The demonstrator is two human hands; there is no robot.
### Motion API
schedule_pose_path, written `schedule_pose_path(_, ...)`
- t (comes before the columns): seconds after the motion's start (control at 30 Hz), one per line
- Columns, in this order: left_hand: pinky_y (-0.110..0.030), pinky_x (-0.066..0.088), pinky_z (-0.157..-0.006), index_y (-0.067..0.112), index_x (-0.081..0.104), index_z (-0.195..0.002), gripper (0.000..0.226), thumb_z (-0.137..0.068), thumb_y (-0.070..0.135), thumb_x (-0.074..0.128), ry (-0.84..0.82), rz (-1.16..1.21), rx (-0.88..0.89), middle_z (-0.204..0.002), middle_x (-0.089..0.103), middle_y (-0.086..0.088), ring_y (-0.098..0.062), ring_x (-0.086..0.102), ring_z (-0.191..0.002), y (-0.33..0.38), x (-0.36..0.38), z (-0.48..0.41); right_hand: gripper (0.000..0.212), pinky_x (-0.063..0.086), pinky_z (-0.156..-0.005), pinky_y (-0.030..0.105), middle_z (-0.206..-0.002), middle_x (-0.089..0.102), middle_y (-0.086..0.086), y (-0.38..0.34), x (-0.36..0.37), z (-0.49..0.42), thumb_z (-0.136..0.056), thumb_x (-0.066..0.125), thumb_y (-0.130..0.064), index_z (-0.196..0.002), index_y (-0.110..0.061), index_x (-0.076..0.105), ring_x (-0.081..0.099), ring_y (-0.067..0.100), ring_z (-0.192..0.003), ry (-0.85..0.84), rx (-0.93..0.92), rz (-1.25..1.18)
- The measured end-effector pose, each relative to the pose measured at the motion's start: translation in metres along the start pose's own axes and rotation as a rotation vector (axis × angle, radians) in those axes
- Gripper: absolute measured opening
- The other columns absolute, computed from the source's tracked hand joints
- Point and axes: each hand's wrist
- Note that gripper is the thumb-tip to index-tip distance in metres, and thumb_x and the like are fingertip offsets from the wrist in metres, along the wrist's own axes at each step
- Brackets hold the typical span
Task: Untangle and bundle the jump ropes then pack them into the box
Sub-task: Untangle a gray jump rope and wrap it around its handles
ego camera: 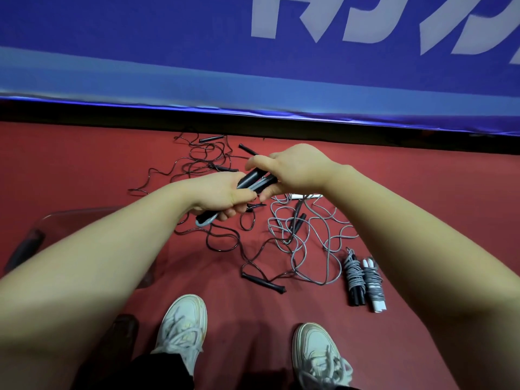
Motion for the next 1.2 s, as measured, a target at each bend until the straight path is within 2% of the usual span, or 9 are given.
schedule_pose_path(0.1, -0.021, 0.036, -0.045, 0.018, 0.045, -0.091, 0.016, -0.096, 0.032, 0.050, -0.043, -0.046, -0.010, -0.063, 0.048, 0.002, -0.006, 0.038, -0.044, 0.001, 0.001, 0.001, 0.062, 0.031, -0.063, 0.028, -0.114, 0.060, 0.001, 0.003, -0.002, 0.002, -0.086, 0.039, -0.063, -0.140, -0.033, 0.035, 0.058, 0.025, -0.094, -0.031, -0.070, 0.036)
schedule_pose_path(0.2, -0.021, 0.034, -0.044, 0.014, 0.044, -0.092, 0.009, -0.096, 0.018, 0.051, -0.107, -0.021, -0.016, -0.065, 0.045, -0.001, -0.007, 0.037, -0.043, 0.000, -0.001, 0.002, 0.061, 0.034, -0.064, 0.029, -0.118, 0.059, 0.000, 0.004, 0.002, -0.002, -0.088, 0.036, -0.062, -0.141, -0.033, 0.035, 0.058, 0.025, -0.097, -0.038, -0.062, 0.016)
schedule_pose_path(0.33, -0.017, 0.029, -0.040, 0.011, 0.044, -0.085, 0.014, -0.094, 0.007, 0.054, -0.195, 0.165, -0.026, -0.055, 0.040, 0.002, -0.005, 0.030, -0.041, -0.002, -0.008, 0.005, 0.074, 0.038, -0.066, 0.032, -0.125, 0.055, 0.001, 0.003, 0.001, 0.001, -0.080, 0.052, -0.063, -0.140, -0.024, 0.037, 0.060, 0.029, -0.094, -0.002, -0.070, -0.043)
schedule_pose_path(0.47, -0.015, 0.028, -0.039, 0.010, 0.040, -0.090, 0.015, -0.094, 0.005, 0.055, -0.240, 0.205, -0.070, -0.047, 0.038, 0.006, -0.004, 0.029, -0.039, -0.003, -0.012, 0.007, 0.039, 0.022, -0.044, 0.025, -0.083, 0.060, 0.011, -0.006, 0.005, -0.002, -0.072, 0.072, -0.030, -0.101, -0.006, 0.060, 0.056, 0.030, -0.050, 0.188, -0.160, 0.083)
schedule_pose_path(0.57, -0.016, 0.029, -0.040, 0.009, 0.043, -0.086, 0.016, -0.092, 0.006, 0.057, -0.271, 0.260, -0.098, -0.052, 0.039, 0.003, -0.005, 0.032, -0.041, -0.005, -0.011, 0.004, 0.033, 0.008, -0.043, 0.011, -0.058, 0.055, 0.006, -0.013, 0.018, -0.005, -0.053, 0.081, -0.015, -0.075, -0.007, 0.058, 0.044, 0.024, -0.033, 0.262, -0.066, 0.091)
schedule_pose_path(0.77, -0.016, 0.033, -0.038, 0.015, 0.044, -0.063, 0.033, -0.094, 0.022, 0.054, -0.298, 0.248, -0.191, -0.049, 0.041, 0.003, -0.007, 0.040, -0.040, -0.013, -0.006, 0.011, 0.023, 0.020, -0.043, 0.026, -0.083, 0.058, 0.013, -0.001, 0.021, 0.000, -0.087, 0.059, -0.020, -0.102, -0.005, 0.053, 0.054, 0.033, -0.060, 0.174, 0.080, 0.059)
schedule_pose_path(0.93, -0.020, 0.042, -0.043, 0.016, 0.048, -0.090, 0.014, -0.091, 0.021, 0.061, -0.250, 0.309, -0.165, -0.064, 0.049, -0.001, -0.011, 0.051, -0.051, -0.013, -0.002, 0.006, 0.021, 0.016, -0.043, 0.025, -0.079, 0.058, 0.014, 0.001, 0.028, 0.003, -0.088, 0.056, -0.021, -0.101, -0.005, 0.054, 0.057, 0.036, -0.062, 0.151, 0.118, 0.037)
schedule_pose_path(1.03, -0.028, 0.053, -0.057, 0.014, 0.049, -0.101, 0.023, -0.086, 0.013, 0.068, -0.139, 0.164, -0.116, -0.076, 0.060, -0.006, -0.016, 0.062, -0.062, -0.011, 0.002, -0.001, 0.019, 0.016, -0.043, 0.023, -0.073, 0.058, 0.014, 0.001, 0.028, 0.005, -0.085, 0.062, -0.018, -0.096, -0.004, 0.056, 0.055, 0.035, -0.055, 0.154, 0.115, 0.043)
schedule_pose_path(1.2, -0.022, 0.045, -0.045, 0.015, 0.046, -0.096, 0.019, -0.091, 0.023, 0.063, 0.039, -0.124, 0.064, -0.067, 0.057, -0.003, -0.009, 0.054, -0.046, -0.010, 0.010, -0.003, 0.020, 0.010, -0.043, 0.020, -0.065, 0.056, 0.014, 0.004, 0.030, 0.009, -0.079, 0.068, -0.012, -0.091, -0.002, 0.055, 0.043, 0.028, -0.045, 0.130, 0.160, 0.051)
Point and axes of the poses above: each hand's wrist, its own z-axis away from the middle knuckle, its own x-axis out of the palm, y = z × x
